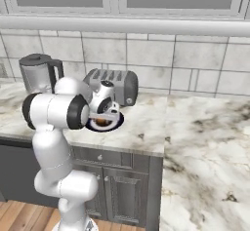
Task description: Pick the tangerine and banana from the fridge and place them on the plate next to the blender to make a fruit smoothie.
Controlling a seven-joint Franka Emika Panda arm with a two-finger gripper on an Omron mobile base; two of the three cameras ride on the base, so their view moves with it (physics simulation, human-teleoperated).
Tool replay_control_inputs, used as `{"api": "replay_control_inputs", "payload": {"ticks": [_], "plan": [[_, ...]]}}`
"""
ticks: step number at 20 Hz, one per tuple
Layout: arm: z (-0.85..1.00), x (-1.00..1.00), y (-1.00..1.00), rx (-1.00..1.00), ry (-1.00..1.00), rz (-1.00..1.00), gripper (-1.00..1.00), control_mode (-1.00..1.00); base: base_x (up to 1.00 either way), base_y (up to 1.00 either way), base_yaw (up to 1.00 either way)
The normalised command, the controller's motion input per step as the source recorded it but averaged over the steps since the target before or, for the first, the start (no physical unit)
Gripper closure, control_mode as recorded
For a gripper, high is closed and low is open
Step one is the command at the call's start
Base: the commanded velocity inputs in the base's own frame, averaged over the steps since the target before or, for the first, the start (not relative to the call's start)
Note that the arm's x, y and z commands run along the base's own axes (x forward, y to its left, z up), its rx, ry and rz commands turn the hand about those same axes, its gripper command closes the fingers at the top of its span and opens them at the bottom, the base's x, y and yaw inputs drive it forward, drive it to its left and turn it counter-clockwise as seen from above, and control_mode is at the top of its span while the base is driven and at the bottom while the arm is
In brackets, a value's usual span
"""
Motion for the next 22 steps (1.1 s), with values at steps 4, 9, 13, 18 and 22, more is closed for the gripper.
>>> {"api": "replay_control_inputs", "payload": {"ticks": [4,9,13,18,22], "plan": [[-0.35,0.38,0.00,0.00,0.06,0.00,1.00,-1.00,0.00,0.00,0.00],[-0.32,0.47,0.00,0.00,0.09,0.00,1.00,-1.00,0.00,0.00,0.00],[-0.16,0.15,-0.01,0.00,0.08,0.00,-1.00,-1.00,0.00,0.00,0.00],[0.03,-0.41,0.00,0.00,-0.04,0.00,-1.00,-1.00,0.00,0.00,0.00],[0.39,-0.78,0.00,0.00,-0.12,0.00,-1.00,-1.00,0.00,0.00,0.00]]}}
